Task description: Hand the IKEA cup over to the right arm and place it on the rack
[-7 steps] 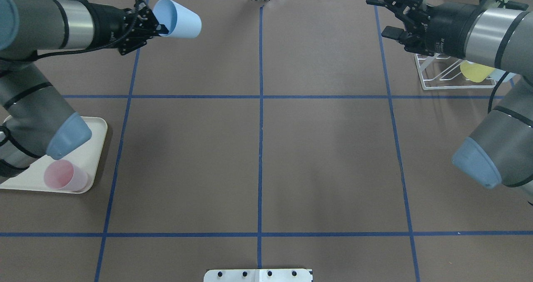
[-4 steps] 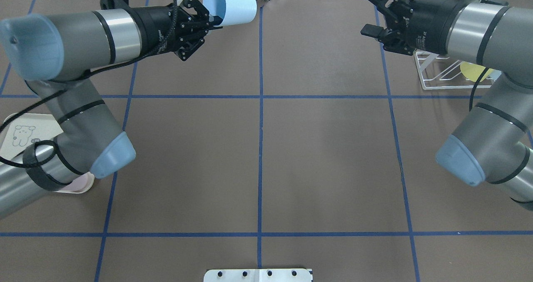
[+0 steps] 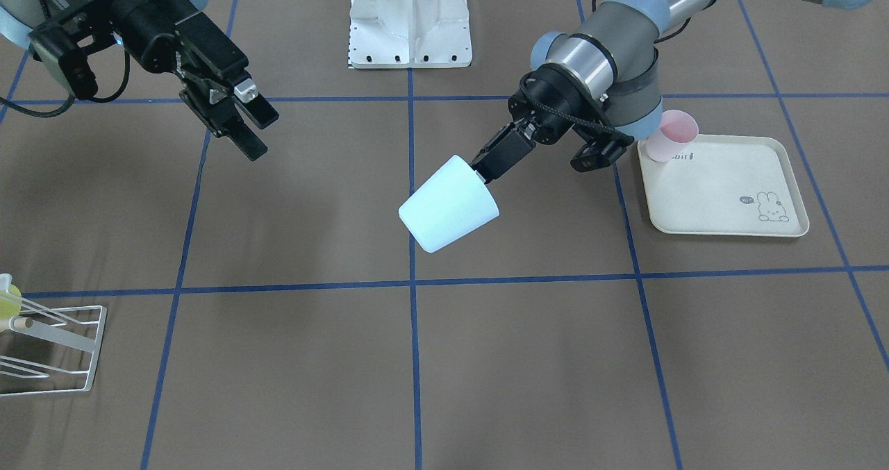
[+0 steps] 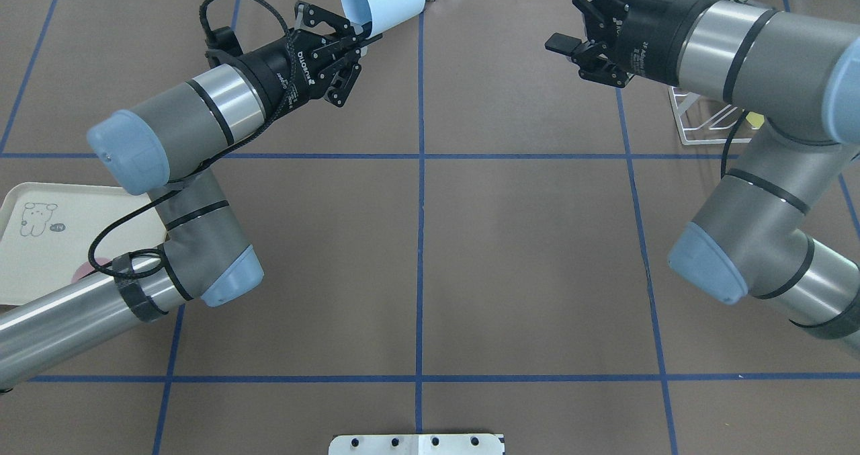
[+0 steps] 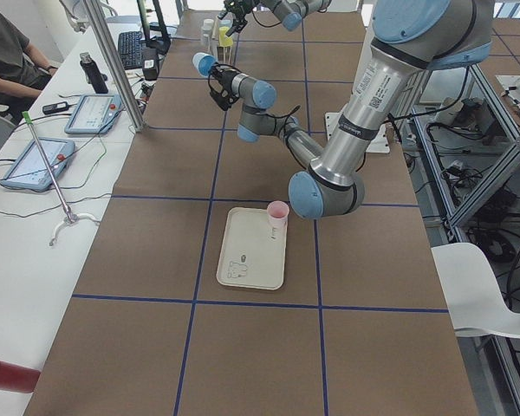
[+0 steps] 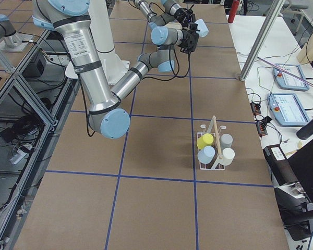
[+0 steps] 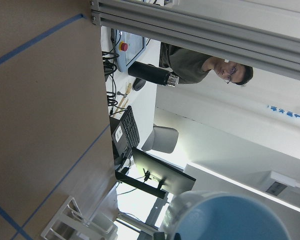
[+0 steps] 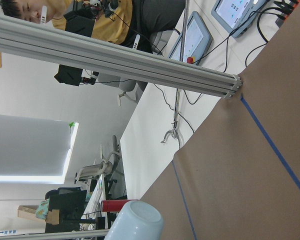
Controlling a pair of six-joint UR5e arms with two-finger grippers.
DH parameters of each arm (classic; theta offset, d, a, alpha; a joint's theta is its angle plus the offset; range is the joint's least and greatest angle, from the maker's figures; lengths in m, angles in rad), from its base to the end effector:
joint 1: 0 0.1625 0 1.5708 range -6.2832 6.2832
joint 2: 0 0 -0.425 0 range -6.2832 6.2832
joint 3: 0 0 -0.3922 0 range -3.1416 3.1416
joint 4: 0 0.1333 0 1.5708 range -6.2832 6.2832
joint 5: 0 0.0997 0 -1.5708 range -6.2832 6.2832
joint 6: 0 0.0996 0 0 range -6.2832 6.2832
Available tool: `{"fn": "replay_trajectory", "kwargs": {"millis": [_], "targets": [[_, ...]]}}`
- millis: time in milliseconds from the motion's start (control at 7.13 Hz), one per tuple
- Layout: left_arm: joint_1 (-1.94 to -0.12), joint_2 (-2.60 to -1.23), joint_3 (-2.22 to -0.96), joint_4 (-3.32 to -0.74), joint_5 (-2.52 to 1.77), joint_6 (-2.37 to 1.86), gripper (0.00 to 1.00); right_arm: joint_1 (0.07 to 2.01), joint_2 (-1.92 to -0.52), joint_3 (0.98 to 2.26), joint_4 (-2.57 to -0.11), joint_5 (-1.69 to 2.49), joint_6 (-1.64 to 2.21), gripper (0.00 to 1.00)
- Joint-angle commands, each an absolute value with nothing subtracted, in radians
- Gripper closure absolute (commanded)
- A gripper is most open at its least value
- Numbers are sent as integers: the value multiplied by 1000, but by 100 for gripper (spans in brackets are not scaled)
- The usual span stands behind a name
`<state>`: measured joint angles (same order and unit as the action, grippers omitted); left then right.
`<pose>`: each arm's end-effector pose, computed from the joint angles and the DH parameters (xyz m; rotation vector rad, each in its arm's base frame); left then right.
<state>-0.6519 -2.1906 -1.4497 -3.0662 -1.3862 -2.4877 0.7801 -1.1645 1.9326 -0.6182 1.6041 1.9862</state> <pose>0.4165 -0.5085 0.1897 -0.1594 2.1877 -1.1431 -0.2879 -0.4677 0.1670 0.3006 -1.7719 0.8453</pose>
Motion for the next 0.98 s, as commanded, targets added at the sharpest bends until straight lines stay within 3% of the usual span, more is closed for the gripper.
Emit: {"fn": "replay_trajectory", "kwargs": {"millis": [0, 841], "targets": [[-643, -2273, -1326, -3151, -1347, -2528, 100, 689, -1082, 1875, -618, 1467, 2046, 0], [-603, -2332, -1333, -3143, -1345, -2560, 100, 690, -1071, 1838, -614, 1431, 2091, 0]]}}
